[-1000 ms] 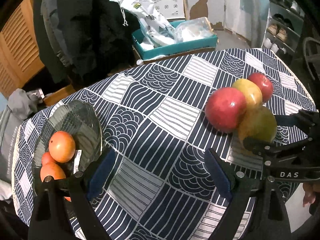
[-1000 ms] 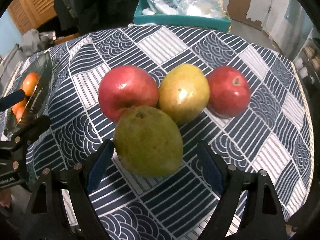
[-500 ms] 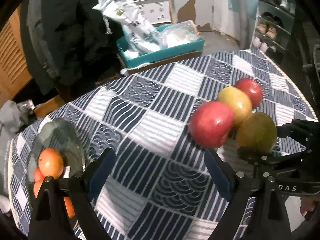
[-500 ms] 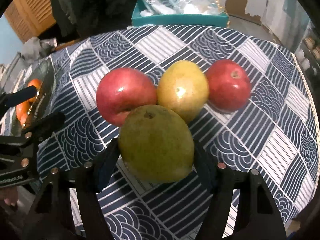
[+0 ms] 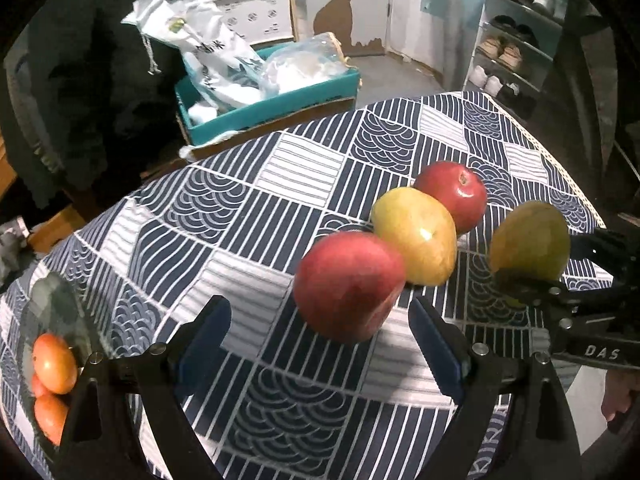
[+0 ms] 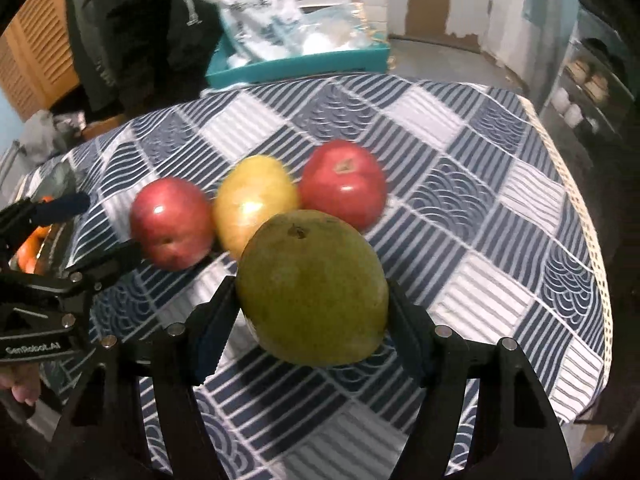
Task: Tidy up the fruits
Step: 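Grasp the large red apple with the left tool while the right tool grasps the green mango, then lift the red apple with the left tool while the right tool lifts the green mango, then carry the red apple in the left tool over the bowl while the right tool carries the mango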
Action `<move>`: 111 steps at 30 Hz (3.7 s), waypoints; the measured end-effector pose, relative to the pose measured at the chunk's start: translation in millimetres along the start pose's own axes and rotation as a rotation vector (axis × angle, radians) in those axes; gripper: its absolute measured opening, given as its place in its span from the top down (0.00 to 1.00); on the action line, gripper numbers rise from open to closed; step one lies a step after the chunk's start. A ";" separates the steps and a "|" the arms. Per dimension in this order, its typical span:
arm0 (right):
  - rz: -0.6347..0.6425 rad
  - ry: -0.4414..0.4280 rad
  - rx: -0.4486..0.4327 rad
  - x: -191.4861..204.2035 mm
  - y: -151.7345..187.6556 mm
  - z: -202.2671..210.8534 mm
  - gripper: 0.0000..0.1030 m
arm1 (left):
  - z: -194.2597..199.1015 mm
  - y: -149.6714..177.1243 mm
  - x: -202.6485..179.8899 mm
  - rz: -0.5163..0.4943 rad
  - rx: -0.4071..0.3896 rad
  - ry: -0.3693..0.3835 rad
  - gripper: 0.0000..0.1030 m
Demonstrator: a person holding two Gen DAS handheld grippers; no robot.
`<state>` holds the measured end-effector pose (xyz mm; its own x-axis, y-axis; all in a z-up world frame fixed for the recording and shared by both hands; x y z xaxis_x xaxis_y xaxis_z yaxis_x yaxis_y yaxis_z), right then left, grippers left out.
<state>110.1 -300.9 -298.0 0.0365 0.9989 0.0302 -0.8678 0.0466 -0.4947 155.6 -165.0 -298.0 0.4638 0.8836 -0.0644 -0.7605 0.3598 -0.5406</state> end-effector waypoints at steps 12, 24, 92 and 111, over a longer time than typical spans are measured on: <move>-0.044 0.013 0.008 -25.7 2.1 -7.2 0.31 | -34.6 -9.1 -11.1 -0.035 0.051 0.079 0.11; -0.053 0.013 0.021 -29.5 2.6 -16.3 0.31 | -48.5 -5.6 -10.1 -0.003 0.070 0.110 0.26; 0.085 0.024 -0.328 39.5 -62.4 159.9 0.31 | 171.1 -14.9 33.0 0.179 -0.254 -0.001 0.26; 0.157 -0.056 -0.344 107.5 -80.2 162.5 0.31 | 194.3 -0.3 82.0 0.259 -0.290 -0.068 0.26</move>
<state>103.0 -198.6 -113.9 -0.1191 0.9925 -0.0270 -0.6436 -0.0979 -0.7591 105.6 -34.4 -140.1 0.2347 0.9554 -0.1794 -0.6841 0.0312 -0.7287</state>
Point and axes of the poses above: each gripper's, at about its wrist camera, not at the fingertips, and z roughly against the way its jaws point, x to its left, y to its underside, the point moved 7 cm from there along -z, roughly the way its jaws point, and after that the axes turned 5 degrees about y, right-handed, at the moved point
